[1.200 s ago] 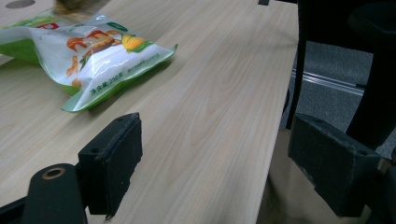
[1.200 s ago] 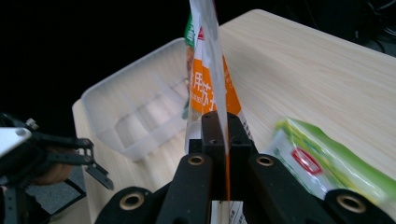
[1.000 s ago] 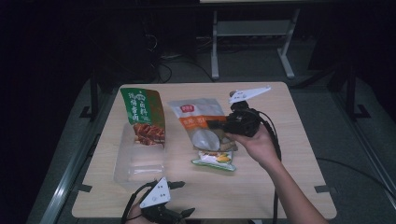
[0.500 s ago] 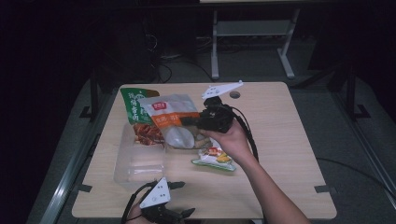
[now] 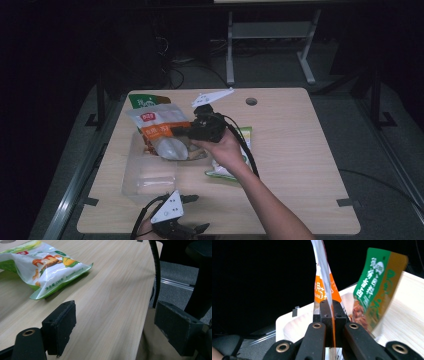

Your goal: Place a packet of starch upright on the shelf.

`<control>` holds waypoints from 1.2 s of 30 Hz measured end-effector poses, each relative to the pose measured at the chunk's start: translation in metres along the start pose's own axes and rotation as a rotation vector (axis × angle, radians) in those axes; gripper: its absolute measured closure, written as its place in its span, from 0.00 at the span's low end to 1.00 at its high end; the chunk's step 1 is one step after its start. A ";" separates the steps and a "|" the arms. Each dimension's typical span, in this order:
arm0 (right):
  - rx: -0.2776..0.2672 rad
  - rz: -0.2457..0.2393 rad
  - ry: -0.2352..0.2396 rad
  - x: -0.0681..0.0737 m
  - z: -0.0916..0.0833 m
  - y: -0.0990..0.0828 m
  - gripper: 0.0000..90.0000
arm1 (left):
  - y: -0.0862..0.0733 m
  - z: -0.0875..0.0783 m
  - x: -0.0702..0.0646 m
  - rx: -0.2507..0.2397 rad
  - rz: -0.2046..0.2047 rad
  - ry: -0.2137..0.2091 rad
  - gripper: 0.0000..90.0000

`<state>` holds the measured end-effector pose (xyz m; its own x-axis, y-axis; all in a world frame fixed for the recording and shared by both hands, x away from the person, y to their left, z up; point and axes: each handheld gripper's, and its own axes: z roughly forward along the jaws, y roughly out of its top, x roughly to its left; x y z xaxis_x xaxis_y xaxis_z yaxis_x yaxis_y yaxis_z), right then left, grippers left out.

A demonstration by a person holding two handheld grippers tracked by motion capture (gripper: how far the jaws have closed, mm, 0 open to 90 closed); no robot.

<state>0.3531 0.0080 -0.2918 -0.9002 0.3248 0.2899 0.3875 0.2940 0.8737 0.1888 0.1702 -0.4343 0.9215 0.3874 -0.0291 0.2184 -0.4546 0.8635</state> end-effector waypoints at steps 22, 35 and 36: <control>0.041 -0.009 0.035 0.006 0.093 -0.006 1.00 | 0.000 -0.001 -0.001 -0.003 -0.006 0.000 0.19; 0.069 0.023 0.042 0.000 0.122 -0.019 1.00 | 0.000 -0.003 0.000 0.003 0.010 -0.004 0.19; 0.070 0.033 0.045 -0.001 0.125 -0.022 1.00 | 0.000 -0.003 -0.001 0.003 0.009 -0.004 0.19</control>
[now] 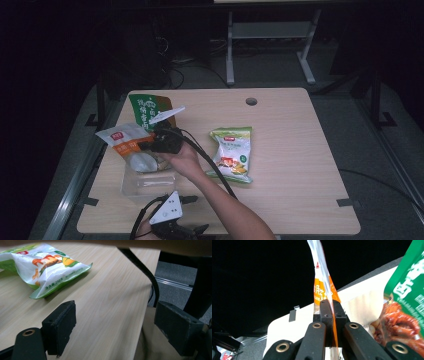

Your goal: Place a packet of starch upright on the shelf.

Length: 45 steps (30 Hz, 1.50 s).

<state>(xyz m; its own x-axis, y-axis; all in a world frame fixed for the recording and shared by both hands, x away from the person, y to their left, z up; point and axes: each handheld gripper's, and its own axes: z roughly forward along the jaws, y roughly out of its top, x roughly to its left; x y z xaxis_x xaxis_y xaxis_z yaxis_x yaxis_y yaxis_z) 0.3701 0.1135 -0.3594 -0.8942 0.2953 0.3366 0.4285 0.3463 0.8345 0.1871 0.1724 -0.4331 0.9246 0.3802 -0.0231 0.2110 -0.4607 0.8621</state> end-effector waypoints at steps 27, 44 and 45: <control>0.040 0.035 -0.041 -0.019 -0.008 -0.031 0.99 | 0.000 0.003 -0.002 0.007 -0.002 -0.005 0.19; 0.034 0.019 -0.010 -0.022 -0.031 -0.033 0.75 | -0.001 0.003 -0.002 0.008 -0.003 -0.006 0.19; 0.037 0.016 -0.011 -0.022 -0.034 -0.033 0.73 | -0.001 0.004 -0.002 0.008 -0.002 -0.007 0.19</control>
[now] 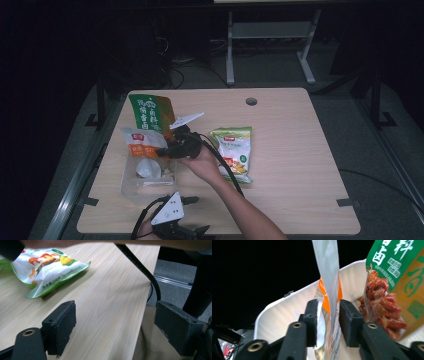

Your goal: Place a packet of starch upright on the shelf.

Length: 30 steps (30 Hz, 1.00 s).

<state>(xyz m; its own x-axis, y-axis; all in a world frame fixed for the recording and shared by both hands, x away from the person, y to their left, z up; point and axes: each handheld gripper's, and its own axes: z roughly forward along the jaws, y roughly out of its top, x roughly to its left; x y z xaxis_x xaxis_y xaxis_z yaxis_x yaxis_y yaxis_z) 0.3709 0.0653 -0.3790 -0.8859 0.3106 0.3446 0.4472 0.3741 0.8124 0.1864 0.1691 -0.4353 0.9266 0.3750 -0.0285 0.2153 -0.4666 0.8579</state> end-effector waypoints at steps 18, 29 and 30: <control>-0.015 -0.024 -0.010 -0.002 -0.054 -0.015 0.57 | 0.000 0.000 0.002 0.004 -0.001 0.009 0.19; -0.019 -0.005 -0.060 -0.010 -0.086 -0.030 0.53 | -0.001 0.001 0.002 0.008 -0.008 0.012 0.19; -0.024 -0.001 -0.067 -0.012 -0.088 -0.032 0.53 | -0.001 0.001 0.002 0.008 -0.007 0.013 0.19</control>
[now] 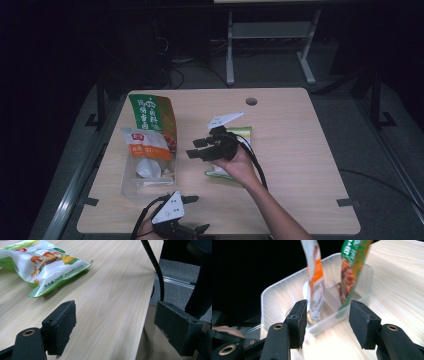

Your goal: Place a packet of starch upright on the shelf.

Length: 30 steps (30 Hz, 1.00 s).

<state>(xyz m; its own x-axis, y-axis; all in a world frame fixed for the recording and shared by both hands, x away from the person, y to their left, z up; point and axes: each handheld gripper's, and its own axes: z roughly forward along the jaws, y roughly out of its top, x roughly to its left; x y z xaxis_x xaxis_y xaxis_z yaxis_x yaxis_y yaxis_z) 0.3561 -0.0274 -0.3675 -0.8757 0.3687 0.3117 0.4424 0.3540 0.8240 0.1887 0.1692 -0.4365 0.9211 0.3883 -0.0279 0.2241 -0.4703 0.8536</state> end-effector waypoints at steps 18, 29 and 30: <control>0.037 0.066 -0.150 -0.034 -0.044 -0.031 0.49 | 0.001 0.001 -0.001 -0.003 0.002 -0.004 0.19; 0.042 0.127 -0.207 -0.055 -0.060 -0.048 0.47 | 0.000 0.002 0.000 -0.001 -0.001 -0.003 0.19; 0.046 0.134 -0.213 -0.057 -0.061 -0.050 0.47 | 0.000 0.002 0.000 -0.002 -0.001 -0.003 0.19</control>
<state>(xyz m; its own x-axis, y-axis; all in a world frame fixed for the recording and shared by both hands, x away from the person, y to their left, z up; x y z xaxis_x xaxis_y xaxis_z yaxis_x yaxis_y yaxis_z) 0.3722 -0.1189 -0.3977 -0.7507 0.5855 0.3060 0.5639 0.3267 0.7585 0.1890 0.1675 -0.4370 0.9218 0.3864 -0.0308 0.2247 -0.4680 0.8547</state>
